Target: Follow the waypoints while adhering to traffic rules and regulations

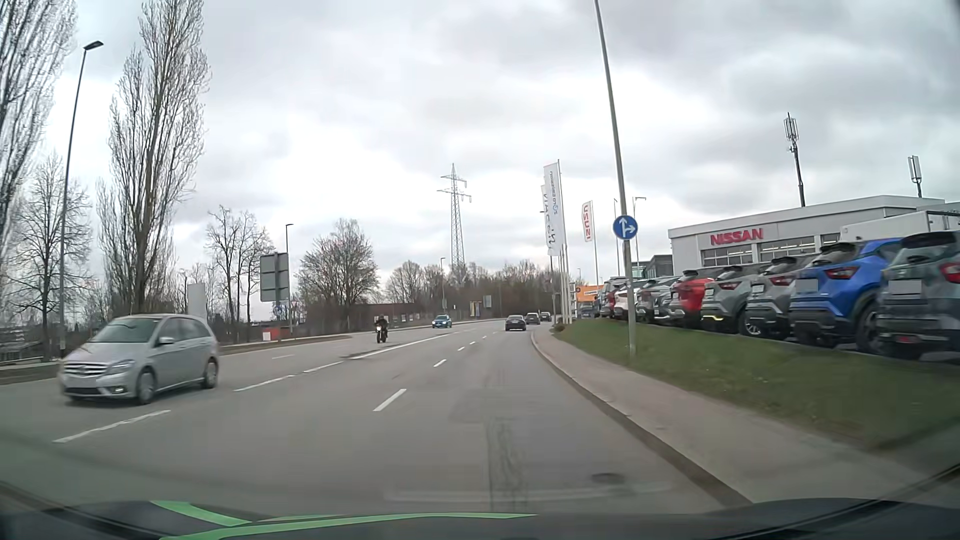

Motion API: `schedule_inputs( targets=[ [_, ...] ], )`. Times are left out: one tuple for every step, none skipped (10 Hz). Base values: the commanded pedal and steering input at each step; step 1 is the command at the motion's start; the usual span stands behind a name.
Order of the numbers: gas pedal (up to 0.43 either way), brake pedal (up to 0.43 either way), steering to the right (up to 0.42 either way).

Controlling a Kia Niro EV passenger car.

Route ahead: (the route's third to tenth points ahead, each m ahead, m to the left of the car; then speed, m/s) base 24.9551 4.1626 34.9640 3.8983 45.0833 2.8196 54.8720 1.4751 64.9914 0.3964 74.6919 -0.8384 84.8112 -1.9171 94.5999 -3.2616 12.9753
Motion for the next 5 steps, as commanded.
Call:
schedule_inputs(
  targets=[
    [0.079,0.0,0.008],
    [0.079,0.0,0.008],
    [0.079,0.0,0.008],
    [0.079,0.0,0.008],
    [0.079,0.0,0.008]
  ],
)
